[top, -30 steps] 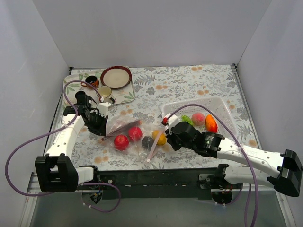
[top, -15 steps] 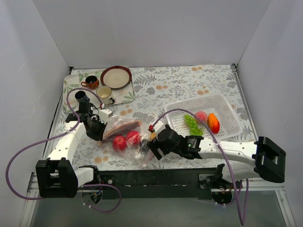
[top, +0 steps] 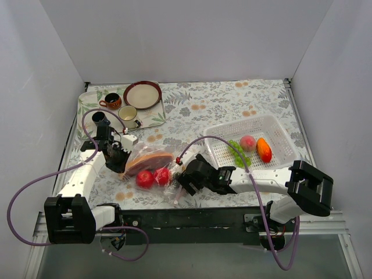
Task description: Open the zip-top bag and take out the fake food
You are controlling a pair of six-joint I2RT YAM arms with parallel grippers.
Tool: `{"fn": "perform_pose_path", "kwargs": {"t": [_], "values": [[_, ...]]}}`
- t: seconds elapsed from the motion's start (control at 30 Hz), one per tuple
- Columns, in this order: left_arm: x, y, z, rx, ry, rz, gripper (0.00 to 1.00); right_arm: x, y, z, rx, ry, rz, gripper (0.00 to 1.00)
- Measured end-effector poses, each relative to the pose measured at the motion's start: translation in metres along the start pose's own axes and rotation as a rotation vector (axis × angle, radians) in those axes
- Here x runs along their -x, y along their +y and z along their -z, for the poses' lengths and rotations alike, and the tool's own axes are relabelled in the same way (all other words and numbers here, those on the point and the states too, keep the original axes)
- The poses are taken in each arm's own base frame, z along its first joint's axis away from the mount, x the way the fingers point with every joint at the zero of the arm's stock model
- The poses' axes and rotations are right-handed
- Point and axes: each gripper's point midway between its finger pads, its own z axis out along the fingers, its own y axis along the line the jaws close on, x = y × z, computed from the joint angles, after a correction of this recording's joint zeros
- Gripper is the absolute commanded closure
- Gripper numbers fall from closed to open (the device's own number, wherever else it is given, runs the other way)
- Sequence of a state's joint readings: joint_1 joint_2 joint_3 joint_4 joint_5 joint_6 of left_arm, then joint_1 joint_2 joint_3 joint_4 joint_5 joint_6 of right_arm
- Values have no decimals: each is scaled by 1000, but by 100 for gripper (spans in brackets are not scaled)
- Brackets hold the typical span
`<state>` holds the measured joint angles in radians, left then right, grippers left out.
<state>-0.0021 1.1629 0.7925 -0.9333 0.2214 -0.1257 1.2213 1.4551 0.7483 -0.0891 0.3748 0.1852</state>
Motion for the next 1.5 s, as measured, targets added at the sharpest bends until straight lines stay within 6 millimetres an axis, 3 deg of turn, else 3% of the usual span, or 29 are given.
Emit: {"fn": "perform_pose_path", "kwargs": {"t": [0.17,0.4,0.47,0.5,0.6,0.8,0.97,1.2,1.5], "values": [[0,1,0,2,-1,-6,100,16,3,-3,20,-61,5,17],[1,1,0,2,-2,-9,100,28,11,-8,57,-109,24,47],[1,1,0,2,-2,-11,100,28,13,-10,60,-114,26,48],[1,1,0,2,-1,-11,100,28,13,-12,61,-114,27,45],[0,1,0,2,-1,-15,100,24,13,-18,52,-101,28,17],[0,1,0,1,0,-22,100,15,-2,-27,-42,-81,35,1],[0,1,0,1,0,-26,100,19,2,-23,-5,-132,49,1],[0,0,-1,-5,4,-17,100,38,27,-20,133,-212,54,2],[5,-6,-5,-37,5,-3,100,45,48,-37,211,-198,66,1]]}}
